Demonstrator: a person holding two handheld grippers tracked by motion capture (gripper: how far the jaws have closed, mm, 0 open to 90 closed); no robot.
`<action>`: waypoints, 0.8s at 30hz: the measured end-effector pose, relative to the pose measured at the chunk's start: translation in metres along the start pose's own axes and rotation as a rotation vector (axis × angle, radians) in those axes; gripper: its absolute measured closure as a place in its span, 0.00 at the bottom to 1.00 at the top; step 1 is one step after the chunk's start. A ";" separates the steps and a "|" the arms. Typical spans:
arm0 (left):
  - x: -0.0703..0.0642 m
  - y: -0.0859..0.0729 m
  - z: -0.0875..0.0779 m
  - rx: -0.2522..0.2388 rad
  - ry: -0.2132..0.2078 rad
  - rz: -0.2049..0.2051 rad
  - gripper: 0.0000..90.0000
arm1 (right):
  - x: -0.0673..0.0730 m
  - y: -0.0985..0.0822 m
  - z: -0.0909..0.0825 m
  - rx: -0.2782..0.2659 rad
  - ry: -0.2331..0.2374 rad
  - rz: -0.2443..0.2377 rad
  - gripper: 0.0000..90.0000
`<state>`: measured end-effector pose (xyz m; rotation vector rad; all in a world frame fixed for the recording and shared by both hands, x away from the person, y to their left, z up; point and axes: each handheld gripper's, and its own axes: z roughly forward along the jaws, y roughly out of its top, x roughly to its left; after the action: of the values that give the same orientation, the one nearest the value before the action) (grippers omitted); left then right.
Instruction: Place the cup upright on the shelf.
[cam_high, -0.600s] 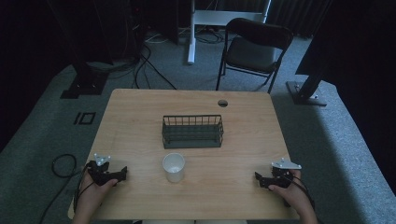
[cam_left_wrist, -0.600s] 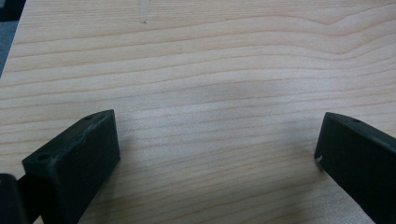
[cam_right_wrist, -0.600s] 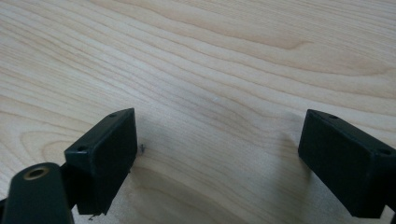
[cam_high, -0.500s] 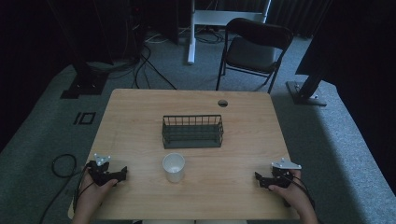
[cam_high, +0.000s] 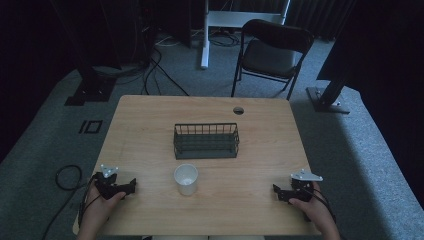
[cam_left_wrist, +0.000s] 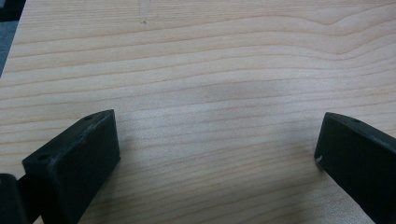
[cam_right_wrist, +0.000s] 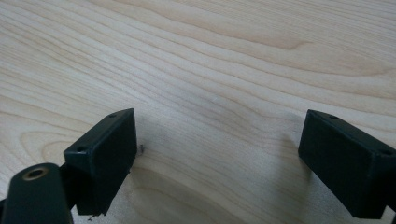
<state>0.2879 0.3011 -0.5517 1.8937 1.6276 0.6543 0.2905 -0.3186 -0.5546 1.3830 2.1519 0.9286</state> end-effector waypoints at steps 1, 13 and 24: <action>0.000 0.000 0.000 0.000 0.000 0.000 0.00 | 0.000 0.000 0.000 0.000 0.000 0.000 0.12; 0.000 0.000 0.000 -0.002 0.000 0.000 0.00 | 0.003 0.006 0.001 -0.013 0.027 0.008 0.15; 0.000 0.000 0.000 -0.001 0.000 0.000 0.00 | 0.019 0.023 0.001 -0.034 0.079 -0.053 0.15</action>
<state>0.2880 0.3011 -0.5518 1.8929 1.6272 0.6542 0.2976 -0.2949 -0.5386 1.2869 2.2082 1.0106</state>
